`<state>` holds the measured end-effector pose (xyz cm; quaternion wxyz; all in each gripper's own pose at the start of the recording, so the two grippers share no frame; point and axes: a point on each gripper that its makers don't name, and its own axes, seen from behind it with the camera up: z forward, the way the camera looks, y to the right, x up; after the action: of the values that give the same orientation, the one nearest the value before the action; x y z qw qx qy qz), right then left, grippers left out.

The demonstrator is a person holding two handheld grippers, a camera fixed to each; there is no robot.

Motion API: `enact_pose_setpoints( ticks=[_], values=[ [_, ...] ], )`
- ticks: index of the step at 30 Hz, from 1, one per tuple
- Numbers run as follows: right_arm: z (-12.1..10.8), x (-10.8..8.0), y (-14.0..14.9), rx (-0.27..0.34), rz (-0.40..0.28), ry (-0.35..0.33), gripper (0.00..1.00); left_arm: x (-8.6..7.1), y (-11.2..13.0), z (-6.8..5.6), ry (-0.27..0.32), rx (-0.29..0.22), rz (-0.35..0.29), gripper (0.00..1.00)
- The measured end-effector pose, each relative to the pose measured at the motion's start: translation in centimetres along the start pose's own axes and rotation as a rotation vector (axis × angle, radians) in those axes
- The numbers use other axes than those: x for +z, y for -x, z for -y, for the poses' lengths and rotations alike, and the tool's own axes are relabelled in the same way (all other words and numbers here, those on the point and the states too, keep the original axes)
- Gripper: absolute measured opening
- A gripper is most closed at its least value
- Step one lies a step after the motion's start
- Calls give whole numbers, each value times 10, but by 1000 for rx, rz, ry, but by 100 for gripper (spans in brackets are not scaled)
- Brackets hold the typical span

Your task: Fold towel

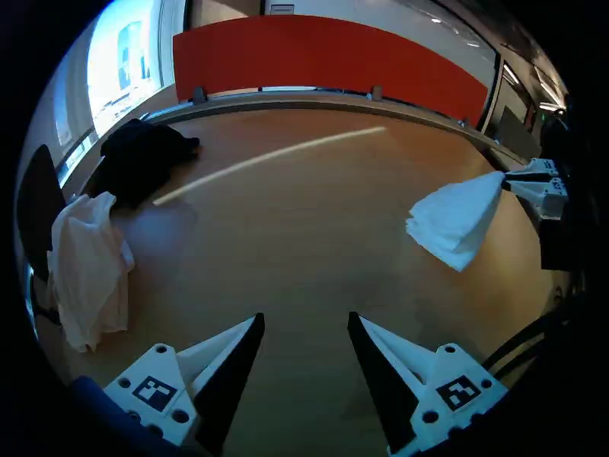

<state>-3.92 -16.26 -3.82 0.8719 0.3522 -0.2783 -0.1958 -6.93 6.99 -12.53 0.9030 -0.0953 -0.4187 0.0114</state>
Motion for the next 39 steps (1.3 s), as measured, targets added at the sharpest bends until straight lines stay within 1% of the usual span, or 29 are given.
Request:
enact_pose_setpoints(
  ticks=[5,11,20,27,35,39],
  values=[
    [-12,-13,-23,0,-39,23,5,-2,-3,-1,1,4,-7,81],
    [-26,-26,-32,12,-55,50,5,-3,-7,-2,5,5,-14,81],
    [-47,-45,-32,33,-65,85,5,-3,-10,-7,14,10,-21,81],
    [-72,-59,-33,50,-72,118,5,-2,-13,-11,17,16,-25,81],
    [-107,-75,-18,59,-51,166,5,0,-14,-17,21,30,-24,81],
    [-124,-82,-7,88,-42,182,5,1,-15,-18,19,29,-21,80]
  ],
)
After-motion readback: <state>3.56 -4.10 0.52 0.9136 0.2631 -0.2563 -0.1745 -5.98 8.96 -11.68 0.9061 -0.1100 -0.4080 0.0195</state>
